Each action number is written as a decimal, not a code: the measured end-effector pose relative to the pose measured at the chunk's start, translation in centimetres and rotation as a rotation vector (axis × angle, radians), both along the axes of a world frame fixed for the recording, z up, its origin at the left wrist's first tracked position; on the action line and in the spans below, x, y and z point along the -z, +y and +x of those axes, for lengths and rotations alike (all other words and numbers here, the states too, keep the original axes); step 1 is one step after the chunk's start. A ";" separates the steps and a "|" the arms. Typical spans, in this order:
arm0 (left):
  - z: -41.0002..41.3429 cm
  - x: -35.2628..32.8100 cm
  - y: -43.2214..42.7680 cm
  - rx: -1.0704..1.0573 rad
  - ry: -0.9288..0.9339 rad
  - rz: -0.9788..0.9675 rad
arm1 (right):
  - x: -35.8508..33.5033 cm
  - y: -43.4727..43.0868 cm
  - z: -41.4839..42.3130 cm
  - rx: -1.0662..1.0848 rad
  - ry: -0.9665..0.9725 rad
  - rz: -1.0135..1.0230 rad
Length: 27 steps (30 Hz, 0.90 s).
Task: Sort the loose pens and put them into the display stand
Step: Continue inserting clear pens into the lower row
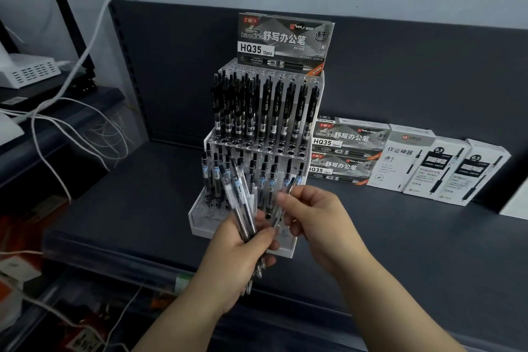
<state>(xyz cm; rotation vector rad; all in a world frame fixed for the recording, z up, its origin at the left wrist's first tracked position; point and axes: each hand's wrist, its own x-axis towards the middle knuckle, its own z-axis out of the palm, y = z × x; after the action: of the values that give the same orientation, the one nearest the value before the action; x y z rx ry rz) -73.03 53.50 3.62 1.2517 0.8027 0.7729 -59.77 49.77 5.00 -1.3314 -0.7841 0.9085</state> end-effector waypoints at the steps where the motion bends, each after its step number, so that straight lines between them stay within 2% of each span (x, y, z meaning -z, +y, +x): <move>1: 0.0 0.0 0.0 0.001 -0.018 -0.002 | 0.1 -0.1 0.0 -0.058 0.012 -0.007; 3: 0.0 -0.3 0.0 0.006 -0.051 -0.001 | 0.4 -0.4 0.0 -0.195 0.011 -0.040; 5: 0.0 -0.4 0.1 0.004 -0.064 -0.009 | 0.6 -0.7 0.0 -0.239 -0.013 -0.068; 9: 0.1 -0.1 0.4 -0.027 -0.044 -0.025 | 0.1 -0.6 1.0 -0.006 -0.081 -0.015; 12: 0.1 0.2 0.7 -0.076 -0.022 -0.031 | -0.9 -0.3 2.3 0.211 -0.281 0.037; 15: 0.2 0.2 0.8 -0.084 -0.019 -0.037 | -0.9 0.2 2.9 0.339 -0.481 0.000; 20: 0.3 0.3 1.0 -0.073 0.013 0.009 | 0.9 1.0 2.7 0.350 -0.679 -0.137; 27: 0.1 0.6 1.4 -0.055 0.037 0.097 | 2.6 1.0 2.2 0.260 -0.805 -0.267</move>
<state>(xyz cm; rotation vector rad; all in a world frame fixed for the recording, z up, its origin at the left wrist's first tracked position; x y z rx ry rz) -72.97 54.94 3.07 1.3386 0.8404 0.8435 -57.58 50.77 2.39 -2.0223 -1.0795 0.2449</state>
